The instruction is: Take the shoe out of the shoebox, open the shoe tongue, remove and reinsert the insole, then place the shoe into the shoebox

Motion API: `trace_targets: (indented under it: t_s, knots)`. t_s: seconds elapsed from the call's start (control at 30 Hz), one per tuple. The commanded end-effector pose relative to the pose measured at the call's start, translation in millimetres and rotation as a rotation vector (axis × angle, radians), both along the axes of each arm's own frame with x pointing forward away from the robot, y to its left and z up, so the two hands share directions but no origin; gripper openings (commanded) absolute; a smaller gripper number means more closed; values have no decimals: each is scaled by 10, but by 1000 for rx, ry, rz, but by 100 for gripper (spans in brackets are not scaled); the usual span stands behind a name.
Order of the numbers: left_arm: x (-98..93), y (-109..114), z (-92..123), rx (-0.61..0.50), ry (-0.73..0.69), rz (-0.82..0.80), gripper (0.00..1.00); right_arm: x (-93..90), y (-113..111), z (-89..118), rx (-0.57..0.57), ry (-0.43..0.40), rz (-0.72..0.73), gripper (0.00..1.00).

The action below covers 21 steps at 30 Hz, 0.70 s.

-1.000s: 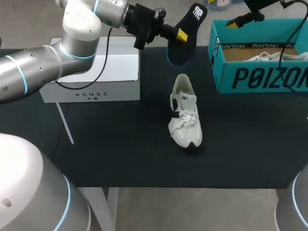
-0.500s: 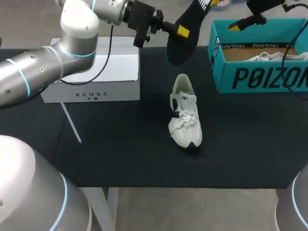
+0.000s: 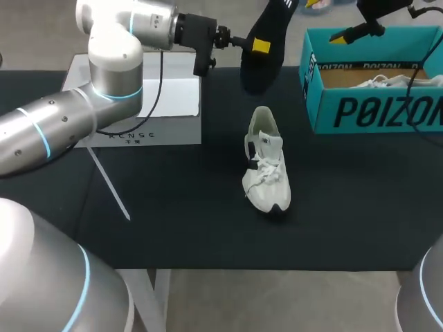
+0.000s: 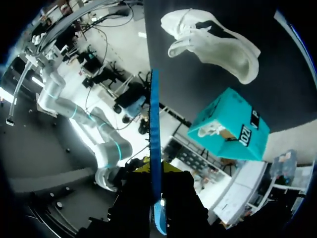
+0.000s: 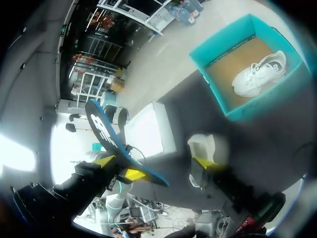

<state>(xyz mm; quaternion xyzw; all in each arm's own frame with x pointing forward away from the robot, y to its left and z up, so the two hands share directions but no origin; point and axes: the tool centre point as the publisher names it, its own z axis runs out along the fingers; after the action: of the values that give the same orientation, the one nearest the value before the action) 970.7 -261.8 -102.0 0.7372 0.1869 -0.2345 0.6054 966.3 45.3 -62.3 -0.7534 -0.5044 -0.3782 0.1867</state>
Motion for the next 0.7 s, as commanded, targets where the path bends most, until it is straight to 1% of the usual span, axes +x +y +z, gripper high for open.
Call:
trace_targets:
  t_s: [0.03, 0.07, 0.1, 0.5, 0.53, 0.6, 0.7]
  knots:
    - [-43, 32, 113, -79, -422, 96, 0, 0, 11, -13, 3, 0, -1, 100]
    - [-55, 39, 134, -114, -501, 108, 0, 1, 12, -14, 4, 1, -1, 100]
    - [-69, 50, 145, -121, -565, 105, 0, 2, 13, -17, 4, 1, -2, 100]
    - [-69, 50, 145, -121, -565, 105, 0, -7, -23, -64, 7, 11, -12, 100]
    - [-58, 44, 157, -133, -650, 104, 0, -8, -25, -66, 7, 12, -14, 100]
    - [-38, 47, 205, -162, -754, 125, 0, -12, -33, -72, 8, 14, -20, 100]
    - [-19, 60, 231, -163, -843, 100, 0, -13, -50, -79, 8, 15, -24, 100]
